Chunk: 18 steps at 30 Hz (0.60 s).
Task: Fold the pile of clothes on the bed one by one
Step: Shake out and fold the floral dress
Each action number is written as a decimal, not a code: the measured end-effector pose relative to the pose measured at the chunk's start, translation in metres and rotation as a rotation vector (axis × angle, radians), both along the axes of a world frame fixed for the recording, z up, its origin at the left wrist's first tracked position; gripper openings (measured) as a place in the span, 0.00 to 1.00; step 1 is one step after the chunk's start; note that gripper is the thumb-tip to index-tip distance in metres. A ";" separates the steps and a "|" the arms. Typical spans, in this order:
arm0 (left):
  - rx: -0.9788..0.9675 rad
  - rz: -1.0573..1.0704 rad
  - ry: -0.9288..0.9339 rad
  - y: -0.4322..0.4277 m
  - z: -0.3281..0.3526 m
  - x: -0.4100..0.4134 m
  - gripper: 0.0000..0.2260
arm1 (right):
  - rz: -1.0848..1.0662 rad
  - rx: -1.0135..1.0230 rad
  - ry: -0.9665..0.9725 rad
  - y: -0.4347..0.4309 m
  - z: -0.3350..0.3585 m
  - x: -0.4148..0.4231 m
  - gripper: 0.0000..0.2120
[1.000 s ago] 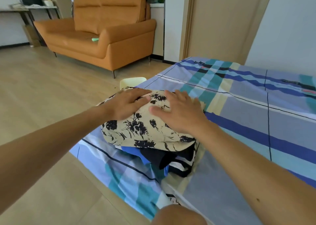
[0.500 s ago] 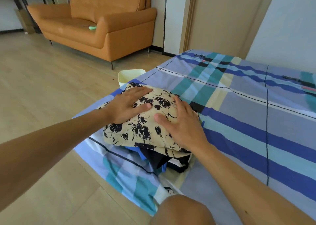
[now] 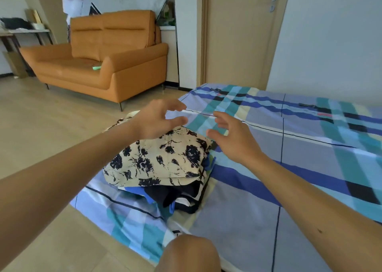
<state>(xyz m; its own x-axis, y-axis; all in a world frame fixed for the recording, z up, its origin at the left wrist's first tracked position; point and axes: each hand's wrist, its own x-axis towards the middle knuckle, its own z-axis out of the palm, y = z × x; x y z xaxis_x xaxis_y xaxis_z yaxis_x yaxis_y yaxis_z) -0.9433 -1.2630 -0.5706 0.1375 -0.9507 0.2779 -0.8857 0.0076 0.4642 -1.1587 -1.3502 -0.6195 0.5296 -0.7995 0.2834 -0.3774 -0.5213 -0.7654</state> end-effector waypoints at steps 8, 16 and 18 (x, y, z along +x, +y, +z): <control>-0.091 -0.224 0.286 -0.039 -0.035 -0.138 0.14 | -0.142 -0.038 -0.089 -0.005 -0.002 -0.121 0.28; -0.026 -0.441 0.385 -0.059 -0.081 -0.257 0.13 | -0.418 0.000 -0.137 -0.014 -0.036 -0.278 0.26; 0.006 -0.491 0.422 -0.061 -0.095 -0.285 0.13 | -0.493 0.011 -0.149 -0.014 -0.053 -0.312 0.25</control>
